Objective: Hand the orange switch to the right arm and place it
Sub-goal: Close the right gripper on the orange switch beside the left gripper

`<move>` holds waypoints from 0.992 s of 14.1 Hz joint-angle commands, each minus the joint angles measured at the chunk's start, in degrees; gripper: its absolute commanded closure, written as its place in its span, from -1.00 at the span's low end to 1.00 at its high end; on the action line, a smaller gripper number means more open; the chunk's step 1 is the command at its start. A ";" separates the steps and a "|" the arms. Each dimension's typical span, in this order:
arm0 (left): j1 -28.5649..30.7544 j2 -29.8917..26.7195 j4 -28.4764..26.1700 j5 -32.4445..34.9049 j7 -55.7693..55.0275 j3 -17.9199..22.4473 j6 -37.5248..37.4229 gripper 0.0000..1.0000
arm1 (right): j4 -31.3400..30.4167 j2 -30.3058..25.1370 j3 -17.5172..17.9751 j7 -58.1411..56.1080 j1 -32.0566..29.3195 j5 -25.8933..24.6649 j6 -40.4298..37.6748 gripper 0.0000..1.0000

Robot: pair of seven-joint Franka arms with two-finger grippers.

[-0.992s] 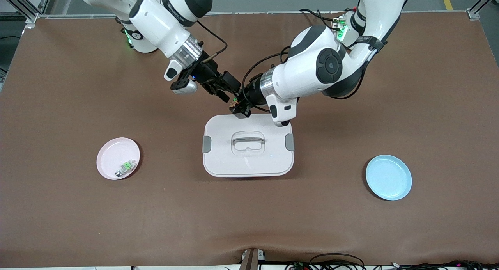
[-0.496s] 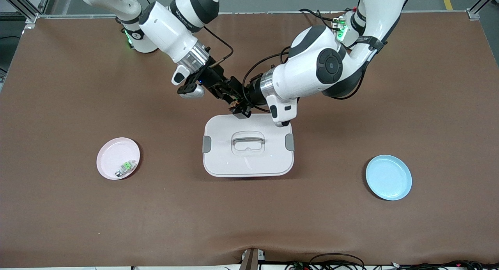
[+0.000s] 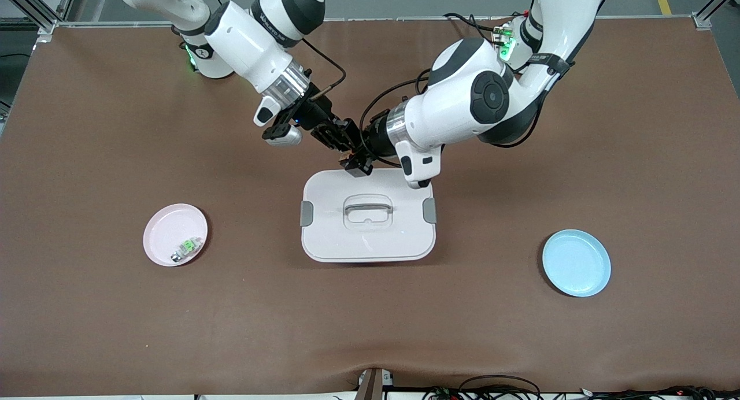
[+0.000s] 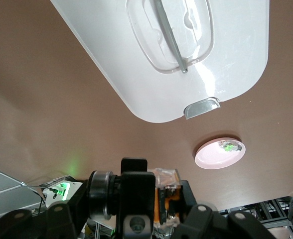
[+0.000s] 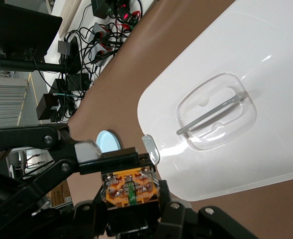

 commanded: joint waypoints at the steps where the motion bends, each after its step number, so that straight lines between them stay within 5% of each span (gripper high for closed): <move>1: -0.68 0.47 1.26 1.01 -1.79 0.29 0.00 0.99 | 1.07 0.71 -0.04 -0.40 0.65 0.95 0.09 1.00; 4: -0.16 0.39 1.26 0.75 -1.87 0.29 -0.09 0.57 | 1.07 0.80 -0.04 -0.40 0.74 0.95 0.09 1.00; 5: -0.07 0.30 1.26 1.01 -1.79 0.29 -0.18 0.07 | 1.07 0.97 -0.04 -0.40 0.83 0.95 0.09 1.00; 6: -0.06 0.12 1.26 1.10 -1.61 0.37 -0.18 -0.82 | 1.16 1.23 -0.04 -0.40 0.83 0.95 0.09 1.00; 7: -0.15 -0.23 1.26 2.23 -1.35 0.37 -0.26 -1.00 | 1.51 1.32 -0.04 -0.49 0.83 0.95 0.00 1.00; 14: 3.18 -3.12 1.26 9.17 -1.17 0.37 -1.58 -1.00 | 3.35 1.94 -0.13 -5.30 -0.05 -0.72 -4.55 1.00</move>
